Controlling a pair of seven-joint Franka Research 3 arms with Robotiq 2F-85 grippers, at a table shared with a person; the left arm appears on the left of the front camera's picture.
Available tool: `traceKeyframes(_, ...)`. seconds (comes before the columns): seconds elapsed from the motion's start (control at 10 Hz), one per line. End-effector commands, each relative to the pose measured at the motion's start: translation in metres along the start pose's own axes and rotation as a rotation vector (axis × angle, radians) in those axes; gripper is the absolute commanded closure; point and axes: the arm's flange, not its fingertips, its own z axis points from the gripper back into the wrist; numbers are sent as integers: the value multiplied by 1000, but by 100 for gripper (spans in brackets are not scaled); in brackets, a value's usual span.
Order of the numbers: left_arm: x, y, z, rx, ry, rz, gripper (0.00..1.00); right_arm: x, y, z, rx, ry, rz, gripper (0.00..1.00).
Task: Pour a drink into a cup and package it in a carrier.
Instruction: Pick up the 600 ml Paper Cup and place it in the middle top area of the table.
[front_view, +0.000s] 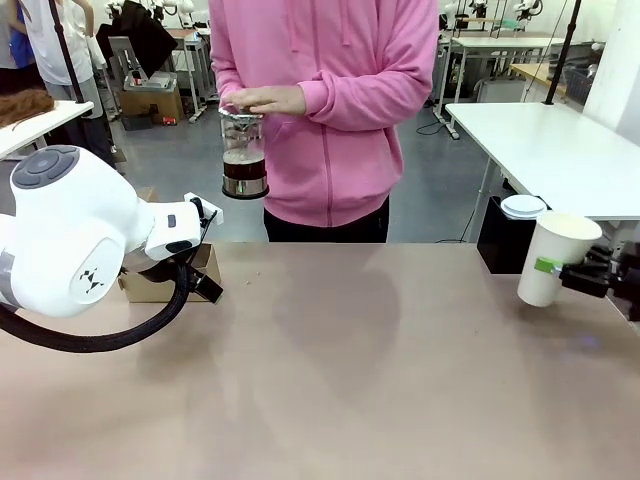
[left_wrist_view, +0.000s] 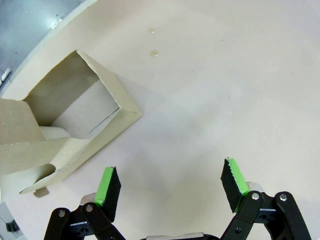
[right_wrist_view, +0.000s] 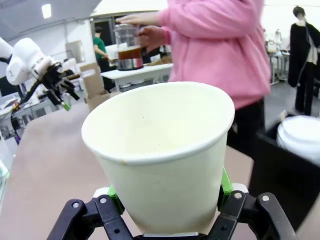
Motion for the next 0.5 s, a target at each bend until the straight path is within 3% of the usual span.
traceKeyframes(0.0,0,0,0,-1,-1,0,0,46,23,-61,7,57,-23,20)
traceKeyframes(0.4,0,0,0,-1,-1,0,0,57,30,-199,10,78,-61,20)
